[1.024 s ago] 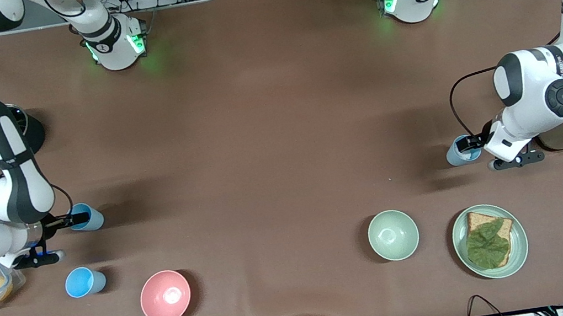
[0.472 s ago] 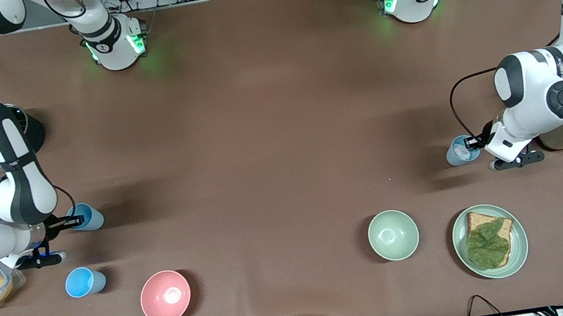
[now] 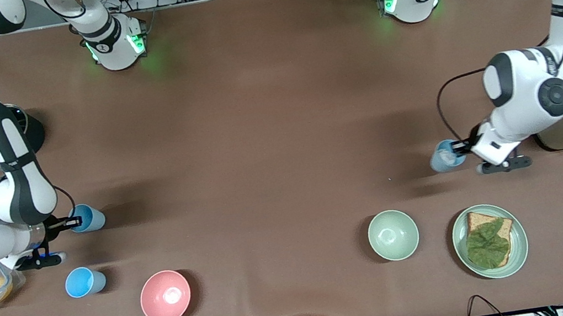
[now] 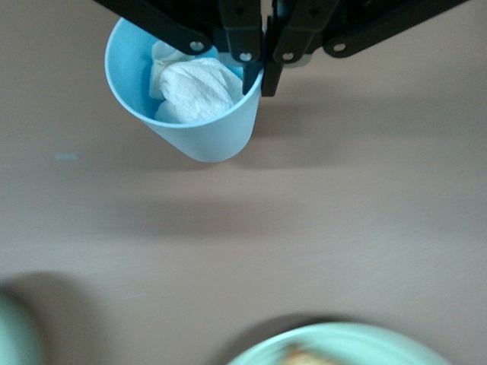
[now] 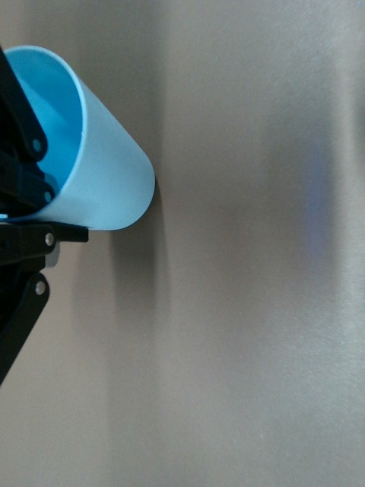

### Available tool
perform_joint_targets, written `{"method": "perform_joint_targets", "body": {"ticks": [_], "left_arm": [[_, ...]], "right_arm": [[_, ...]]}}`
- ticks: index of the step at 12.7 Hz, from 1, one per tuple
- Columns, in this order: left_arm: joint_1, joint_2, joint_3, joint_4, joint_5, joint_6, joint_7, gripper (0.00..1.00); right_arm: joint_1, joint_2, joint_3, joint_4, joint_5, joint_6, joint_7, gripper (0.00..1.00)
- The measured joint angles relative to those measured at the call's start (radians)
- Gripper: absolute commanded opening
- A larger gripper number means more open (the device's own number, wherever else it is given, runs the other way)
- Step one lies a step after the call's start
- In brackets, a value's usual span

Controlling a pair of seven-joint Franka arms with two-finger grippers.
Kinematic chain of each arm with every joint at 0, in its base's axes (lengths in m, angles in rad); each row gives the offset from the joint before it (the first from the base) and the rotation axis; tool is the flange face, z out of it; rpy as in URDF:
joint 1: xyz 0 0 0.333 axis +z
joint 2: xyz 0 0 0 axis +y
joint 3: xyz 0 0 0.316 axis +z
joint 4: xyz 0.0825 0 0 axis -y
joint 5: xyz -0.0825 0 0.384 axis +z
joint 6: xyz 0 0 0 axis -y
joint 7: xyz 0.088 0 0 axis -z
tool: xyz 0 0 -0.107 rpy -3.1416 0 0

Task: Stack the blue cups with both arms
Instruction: 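Carry the tissue cup with the left gripper to the table center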

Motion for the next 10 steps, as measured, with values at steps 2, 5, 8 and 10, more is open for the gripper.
{"method": "perform_joint_targets", "body": {"ticks": [2, 5, 8, 10], "left_arm": [[-0.019, -0.013, -0.106, 0.018, -0.004, -0.001, -0.13, 0.0], [-0.138, 0.001, -0.149, 0.049, -0.005, -0.001, -0.334, 0.0], [-0.319, 0.044, -0.151, 0.116, -0.005, 0.0, -0.619, 0.0], [-0.425, 0.085, -0.15, 0.169, -0.005, 0.0, -0.761, 0.0]], "right_arm": [[0.0, -0.007, 0.004, 0.014, 0.0, -0.016, 0.0, 0.0], [0.0, -0.031, 0.006, 0.021, 0.0, -0.039, -0.023, 0.0], [-0.001, -0.075, 0.002, 0.024, 0.001, -0.097, -0.071, 0.0], [-0.001, -0.123, 0.001, 0.027, 0.001, -0.152, -0.078, 0.0]]}}
